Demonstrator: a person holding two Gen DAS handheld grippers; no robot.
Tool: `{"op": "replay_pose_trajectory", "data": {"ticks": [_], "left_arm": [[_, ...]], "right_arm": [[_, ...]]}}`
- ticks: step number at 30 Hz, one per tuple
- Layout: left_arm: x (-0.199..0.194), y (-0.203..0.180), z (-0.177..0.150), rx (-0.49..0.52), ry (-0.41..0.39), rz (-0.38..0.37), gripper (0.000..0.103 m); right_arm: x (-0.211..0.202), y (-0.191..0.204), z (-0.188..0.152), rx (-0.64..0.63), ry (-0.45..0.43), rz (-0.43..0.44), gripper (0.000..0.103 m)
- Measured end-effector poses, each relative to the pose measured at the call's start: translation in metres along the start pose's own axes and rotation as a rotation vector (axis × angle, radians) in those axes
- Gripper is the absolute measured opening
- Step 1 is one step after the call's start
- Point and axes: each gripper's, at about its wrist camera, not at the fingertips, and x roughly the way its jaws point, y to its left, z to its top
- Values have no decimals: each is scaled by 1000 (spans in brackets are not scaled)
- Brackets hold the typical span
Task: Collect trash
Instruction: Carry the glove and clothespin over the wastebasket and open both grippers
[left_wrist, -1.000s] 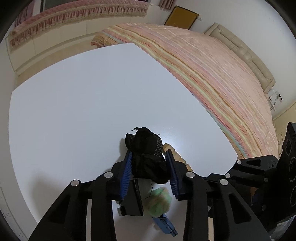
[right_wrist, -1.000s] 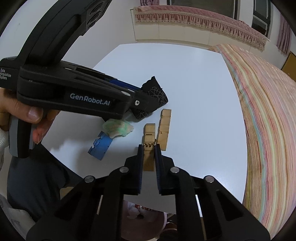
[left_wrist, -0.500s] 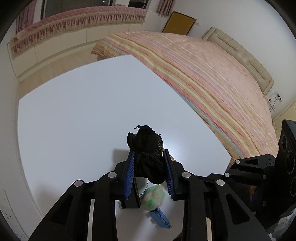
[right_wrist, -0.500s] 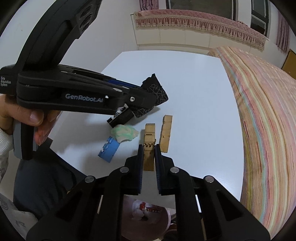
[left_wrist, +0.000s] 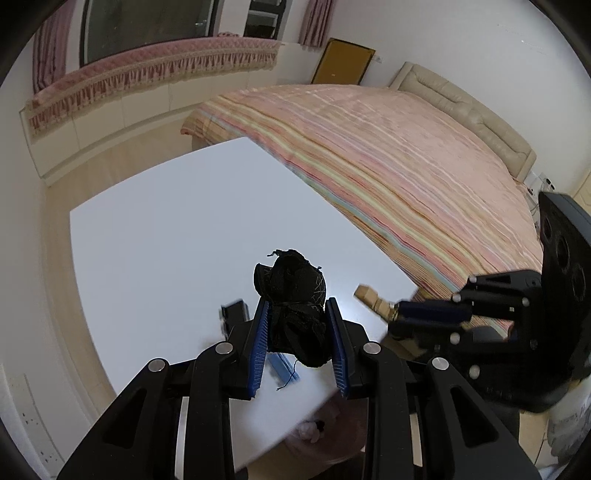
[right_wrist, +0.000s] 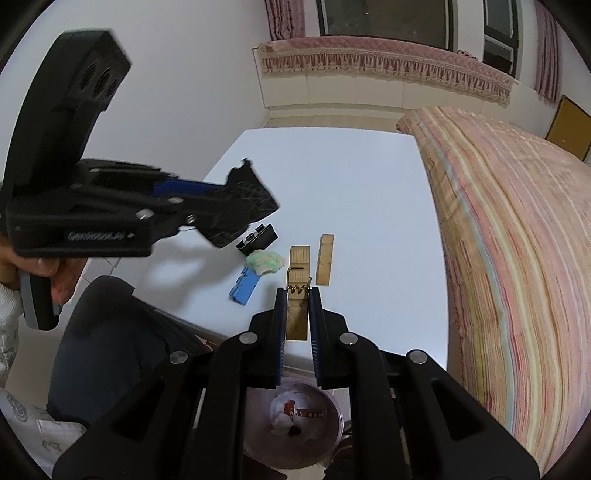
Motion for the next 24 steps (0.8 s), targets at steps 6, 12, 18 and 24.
{"op": "replay_pose_trajectory", "data": {"ticks": [6, 12, 18, 24], "left_arm": [[-21, -24, -21, 29, -15, 0, 29], [-35, -41, -47, 42, -22, -10, 29], [-36, -56, -72, 58, -10, -19, 29], [-32, -67, -91, 68, 5, -28, 29]], "right_arm": [[-30, 4, -17, 24, -26, -2, 11], [-52, 13, -39, 33, -36, -15, 11], [-65, 20, -63, 53, -34, -24, 11], [-71, 25, -85, 70, -29, -25, 11]]}}
